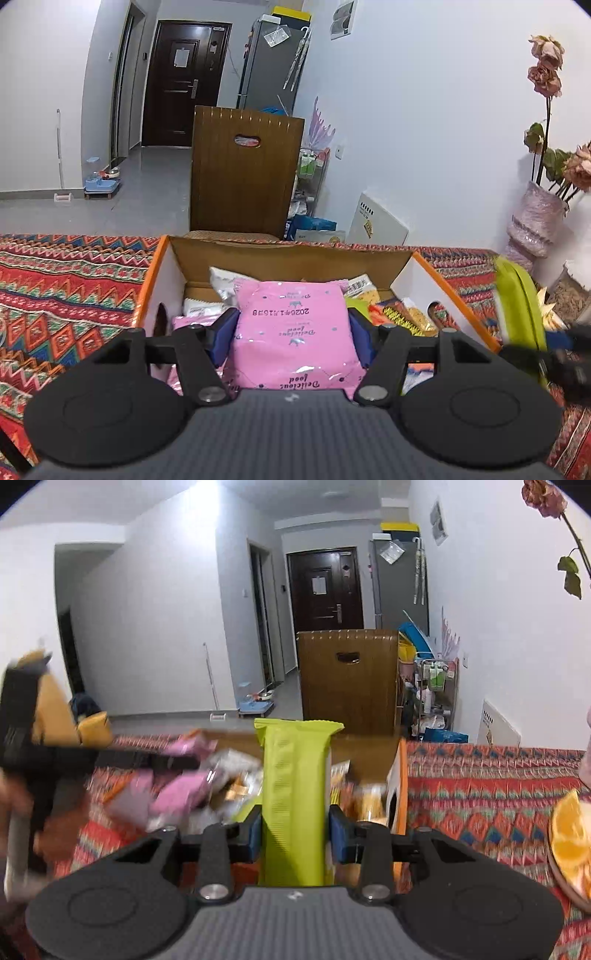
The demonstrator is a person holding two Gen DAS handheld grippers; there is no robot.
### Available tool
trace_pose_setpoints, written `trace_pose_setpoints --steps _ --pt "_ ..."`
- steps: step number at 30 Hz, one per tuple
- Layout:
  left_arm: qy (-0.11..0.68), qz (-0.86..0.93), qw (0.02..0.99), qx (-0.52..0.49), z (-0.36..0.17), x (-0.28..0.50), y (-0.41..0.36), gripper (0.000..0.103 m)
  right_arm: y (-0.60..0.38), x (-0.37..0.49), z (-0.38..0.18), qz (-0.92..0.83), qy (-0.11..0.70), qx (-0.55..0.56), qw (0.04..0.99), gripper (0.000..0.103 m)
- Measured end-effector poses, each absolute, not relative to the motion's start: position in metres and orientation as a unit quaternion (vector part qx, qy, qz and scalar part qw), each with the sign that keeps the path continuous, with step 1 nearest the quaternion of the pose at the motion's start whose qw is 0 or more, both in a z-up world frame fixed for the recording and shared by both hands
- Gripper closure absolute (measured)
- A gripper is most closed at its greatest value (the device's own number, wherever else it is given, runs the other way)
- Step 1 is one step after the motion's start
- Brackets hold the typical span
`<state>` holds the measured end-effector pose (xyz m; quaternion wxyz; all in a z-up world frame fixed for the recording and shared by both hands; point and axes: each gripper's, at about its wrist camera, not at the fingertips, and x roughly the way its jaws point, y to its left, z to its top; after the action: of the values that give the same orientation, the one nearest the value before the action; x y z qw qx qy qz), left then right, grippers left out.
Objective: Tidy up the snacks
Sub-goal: 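Carry the pink packet and yellow-green bar into the box and release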
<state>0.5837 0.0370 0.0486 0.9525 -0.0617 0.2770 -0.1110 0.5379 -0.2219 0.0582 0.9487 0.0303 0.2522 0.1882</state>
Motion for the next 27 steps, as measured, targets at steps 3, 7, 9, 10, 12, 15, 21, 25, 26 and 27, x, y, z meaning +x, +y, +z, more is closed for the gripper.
trace_pose_setpoints --steps 3,7,9,10,12,15,21,25,26,27 --pt "0.264 -0.096 0.958 -0.058 0.040 0.596 0.028 0.040 -0.221 0.583 0.062 0.173 0.274 0.040 0.945 0.068" --pt "0.273 -0.097 0.956 -0.046 0.014 0.610 0.020 0.039 -0.215 0.630 0.047 0.126 0.315 0.015 0.941 0.067" --pt "0.279 -0.084 0.955 -0.056 0.003 0.615 0.025 0.039 -0.208 0.645 0.033 0.103 0.336 -0.005 0.936 0.063" --pt "0.266 -0.087 0.958 -0.070 0.003 0.613 0.029 0.033 -0.204 0.649 0.027 0.096 0.342 -0.015 0.935 0.063" --pt "0.256 -0.088 0.959 -0.087 0.007 0.611 0.033 0.008 -0.197 0.652 0.016 0.077 0.339 -0.032 0.937 0.059" --pt "0.250 -0.099 0.960 -0.078 0.008 0.609 0.030 0.006 -0.186 0.649 0.012 0.073 0.325 -0.051 0.942 0.039" --pt "0.257 -0.096 0.959 -0.068 0.009 0.608 0.029 0.006 -0.178 0.642 0.018 0.084 0.318 -0.058 0.943 0.036" --pt "0.254 -0.095 0.960 -0.064 0.009 0.608 0.028 0.002 -0.186 0.639 0.025 0.087 0.314 -0.047 0.944 0.031" --pt "0.253 -0.091 0.961 -0.062 0.009 0.608 0.028 0.002 -0.189 0.637 0.028 0.089 0.312 -0.040 0.945 0.030" --pt "0.252 -0.088 0.962 -0.059 0.011 0.605 0.028 0.002 -0.192 0.634 0.031 0.092 0.312 -0.031 0.945 0.030"
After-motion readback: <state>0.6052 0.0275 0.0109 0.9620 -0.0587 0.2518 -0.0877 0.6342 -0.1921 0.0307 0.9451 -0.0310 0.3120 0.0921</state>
